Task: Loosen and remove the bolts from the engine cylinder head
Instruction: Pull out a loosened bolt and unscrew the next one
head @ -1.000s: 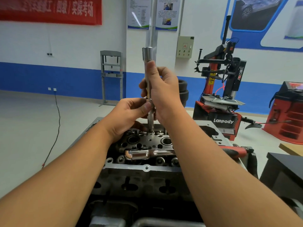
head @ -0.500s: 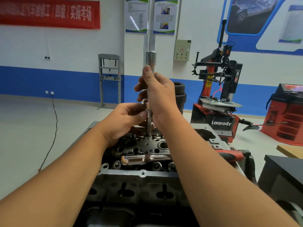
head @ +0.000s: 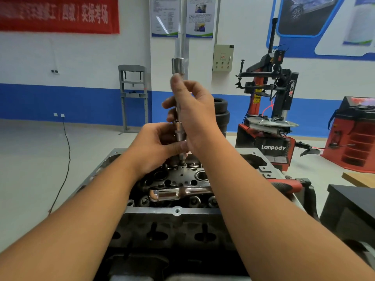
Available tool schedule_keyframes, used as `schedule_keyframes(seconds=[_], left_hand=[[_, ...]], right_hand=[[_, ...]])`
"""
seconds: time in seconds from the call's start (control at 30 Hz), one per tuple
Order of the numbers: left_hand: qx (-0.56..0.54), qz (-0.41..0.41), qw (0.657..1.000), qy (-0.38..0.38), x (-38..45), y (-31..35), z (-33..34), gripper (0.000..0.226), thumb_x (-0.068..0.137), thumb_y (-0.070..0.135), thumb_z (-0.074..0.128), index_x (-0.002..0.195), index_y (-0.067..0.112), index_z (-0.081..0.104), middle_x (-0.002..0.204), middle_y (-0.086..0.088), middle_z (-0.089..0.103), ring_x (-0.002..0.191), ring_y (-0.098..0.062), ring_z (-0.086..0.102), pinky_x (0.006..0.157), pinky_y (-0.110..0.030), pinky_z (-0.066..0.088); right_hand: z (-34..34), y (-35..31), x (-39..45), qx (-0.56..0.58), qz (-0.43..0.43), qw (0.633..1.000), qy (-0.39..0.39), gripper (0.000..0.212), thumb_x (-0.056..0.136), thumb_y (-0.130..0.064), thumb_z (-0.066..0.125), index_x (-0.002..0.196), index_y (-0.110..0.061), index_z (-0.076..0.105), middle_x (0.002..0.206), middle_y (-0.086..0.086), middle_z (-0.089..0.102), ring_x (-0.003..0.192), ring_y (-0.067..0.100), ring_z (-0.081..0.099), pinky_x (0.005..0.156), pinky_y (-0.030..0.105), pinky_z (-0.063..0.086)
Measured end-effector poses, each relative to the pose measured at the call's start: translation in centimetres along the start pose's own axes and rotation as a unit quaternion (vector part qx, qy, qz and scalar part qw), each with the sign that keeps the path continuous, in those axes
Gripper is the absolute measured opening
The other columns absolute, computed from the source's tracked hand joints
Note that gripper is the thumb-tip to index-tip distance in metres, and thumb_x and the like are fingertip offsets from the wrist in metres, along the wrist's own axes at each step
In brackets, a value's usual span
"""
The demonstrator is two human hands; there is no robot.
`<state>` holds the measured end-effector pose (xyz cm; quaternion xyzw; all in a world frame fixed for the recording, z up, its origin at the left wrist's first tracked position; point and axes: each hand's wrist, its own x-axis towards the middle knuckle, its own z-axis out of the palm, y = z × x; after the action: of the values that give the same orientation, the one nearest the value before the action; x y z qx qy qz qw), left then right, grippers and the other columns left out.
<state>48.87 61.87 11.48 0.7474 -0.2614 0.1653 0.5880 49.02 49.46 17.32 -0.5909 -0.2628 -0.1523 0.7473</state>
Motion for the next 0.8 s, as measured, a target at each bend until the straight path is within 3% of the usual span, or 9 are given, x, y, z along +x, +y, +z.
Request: schedule_keyframes(seconds=[0.07, 0.13, 0.2, 0.27, 0.43, 0.53, 0.63, 0.7, 0.8], left_hand=[[0.022, 0.007, 0.999, 0.028, 0.0, 0.01, -0.01, 0.038, 0.071, 0.029, 0.085, 0.104, 0.013, 0.076, 0.097, -0.006, 0.081, 0.092, -0.025, 0.079, 0.079, -0.036, 0.064], [0.036, -0.011, 0.999, 0.012, 0.05, -0.03, -0.27, 0.036, 0.075, 0.031, 0.085, 0.106, 0.014, 0.077, 0.1, -0.004, 0.081, 0.095, -0.022, 0.078, 0.085, -0.039, 0.062], [0.057, -0.045, 0.996, -0.056, 0.04, -0.13, -0.38, 0.021, 0.089, 0.018, 0.079, 0.11, 0.017, 0.076, 0.105, -0.001, 0.081, 0.102, -0.017, 0.077, 0.094, -0.038, 0.057], [0.091, -0.054, 0.99, -0.088, 0.0, -0.16, -0.41, 0.02, 0.094, 0.008, 0.074, 0.109, 0.021, 0.076, 0.106, 0.002, 0.081, 0.104, -0.013, 0.076, 0.098, -0.039, 0.055], [0.11, -0.056, 0.992, -0.031, -0.03, 0.14, -0.21, 0.031, 0.08, 0.022, 0.088, 0.106, 0.013, 0.076, 0.101, -0.006, 0.08, 0.1, -0.026, 0.077, 0.098, -0.054, 0.057], [0.096, -0.058, 0.992, -0.05, -0.22, 0.42, -0.17, 0.028, 0.083, 0.027, 0.082, 0.107, 0.015, 0.077, 0.103, -0.002, 0.081, 0.102, -0.019, 0.076, 0.1, -0.048, 0.056], [0.082, -0.062, 0.992, -0.067, -0.25, 0.31, -0.26, 0.016, 0.096, 0.011, 0.072, 0.11, 0.014, 0.077, 0.107, -0.001, 0.081, 0.105, -0.015, 0.076, 0.103, -0.043, 0.054], [0.088, -0.051, 0.993, -0.053, -0.16, 0.2, -0.26, 0.017, 0.091, 0.013, 0.078, 0.108, 0.013, 0.077, 0.104, -0.003, 0.081, 0.102, -0.019, 0.077, 0.102, -0.048, 0.056], [0.097, -0.047, 0.994, -0.023, -0.11, 0.35, -0.09, 0.037, 0.072, 0.032, 0.087, 0.103, 0.012, 0.078, 0.098, -0.005, 0.08, 0.096, -0.024, 0.077, 0.096, -0.052, 0.058]], right_hand=[[0.0, 0.07, -0.04, -0.01, -0.004, 1.0, 0.007, 0.027, 0.098, -0.037, 0.071, 0.097, -0.013, 0.059, 0.072, 0.001, 0.073, 0.05, 0.016, 0.056, 0.05, 0.026, 0.05], [0.02, -0.02, -0.04, -0.011, -0.005, 1.0, 0.013, 0.025, 0.1, -0.034, 0.068, 0.093, -0.012, 0.06, 0.075, 0.001, 0.073, 0.052, 0.016, 0.056, 0.05, 0.025, 0.049], [-0.01, -0.25, -0.04, -0.001, -0.003, 1.0, 0.016, 0.027, 0.105, -0.034, 0.06, 0.088, -0.013, 0.061, 0.08, 0.005, 0.072, 0.056, 0.017, 0.057, 0.051, 0.022, 0.047], [-0.06, -0.41, -0.06, 0.018, -0.002, 1.0, 0.01, 0.032, 0.108, -0.033, 0.054, 0.086, -0.011, 0.062, 0.083, 0.01, 0.071, 0.058, 0.016, 0.058, 0.051, 0.02, 0.046], [-0.06, -0.19, -0.16, 0.004, -0.008, 1.0, 0.01, 0.026, 0.098, -0.035, 0.071, 0.09, -0.013, 0.06, 0.074, 0.007, 0.068, 0.052, 0.015, 0.056, 0.051, 0.026, 0.049], [-0.01, -0.03, -0.15, -0.006, -0.026, 1.0, 0.017, 0.027, 0.097, -0.035, 0.072, 0.09, -0.013, 0.058, 0.074, 0.006, 0.069, 0.054, 0.016, 0.057, 0.053, 0.028, 0.052], [0.01, 0.01, -0.01, -0.01, -0.022, 1.0, 0.016, 0.027, 0.104, -0.038, 0.061, 0.092, -0.014, 0.06, 0.073, 0.0, 0.07, 0.055, 0.016, 0.058, 0.054, 0.028, 0.051], [0.07, 0.01, 0.13, -0.01, -0.013, 1.0, 0.008, 0.03, 0.107, -0.04, 0.055, 0.092, -0.014, 0.061, 0.071, -0.001, 0.069, 0.053, 0.015, 0.057, 0.052, 0.027, 0.048], [0.07, -0.01, 0.03, -0.004, -0.013, 1.0, 0.001, 0.027, 0.101, -0.038, 0.066, 0.089, -0.015, 0.062, 0.072, 0.004, 0.068, 0.051, 0.017, 0.056, 0.049, 0.025, 0.047]])
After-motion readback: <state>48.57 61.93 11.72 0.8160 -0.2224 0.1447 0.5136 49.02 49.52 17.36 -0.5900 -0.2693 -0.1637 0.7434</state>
